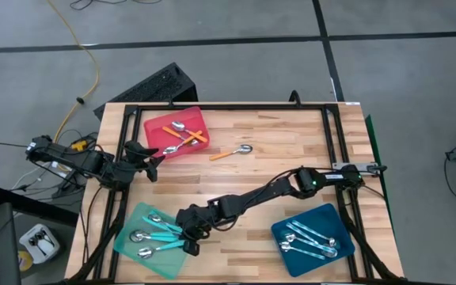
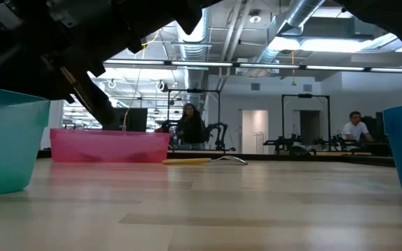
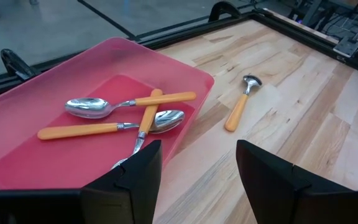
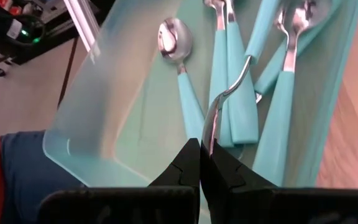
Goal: Sort silverware by color (type)
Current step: Put the blue spoon into the light blue bin
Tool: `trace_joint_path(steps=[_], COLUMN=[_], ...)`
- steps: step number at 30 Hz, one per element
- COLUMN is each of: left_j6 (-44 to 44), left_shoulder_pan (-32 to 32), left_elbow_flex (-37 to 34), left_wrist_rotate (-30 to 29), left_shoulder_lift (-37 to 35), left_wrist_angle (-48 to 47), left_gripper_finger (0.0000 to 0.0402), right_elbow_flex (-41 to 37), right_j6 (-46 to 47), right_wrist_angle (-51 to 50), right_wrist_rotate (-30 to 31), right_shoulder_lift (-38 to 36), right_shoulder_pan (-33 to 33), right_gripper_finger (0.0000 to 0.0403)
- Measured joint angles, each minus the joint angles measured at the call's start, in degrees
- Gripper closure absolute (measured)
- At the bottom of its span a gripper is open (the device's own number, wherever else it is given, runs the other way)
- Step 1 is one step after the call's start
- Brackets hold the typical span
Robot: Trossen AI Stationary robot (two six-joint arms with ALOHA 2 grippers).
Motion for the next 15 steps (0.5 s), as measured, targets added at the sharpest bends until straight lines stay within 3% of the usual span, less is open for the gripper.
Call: trace_joint_path(steps=[15], left_j6=[-0.13], left_shoulder_pan=[-0.01], left_elbow_flex=[0.00], left_wrist_rotate=[-0.17], left_shoulder_lift=[-0.01], left_wrist_angle=[0.00], left_gripper_finger=[0.0212], right_elbow_flex=[0.00], right_j6=[-0.17], right_wrist_angle=[-0.27], right_wrist_rotate=[-0.04], right_shoulder_lift=[0.00], right_shoulder_pan=[0.00], right_gripper_finger=[0.0378])
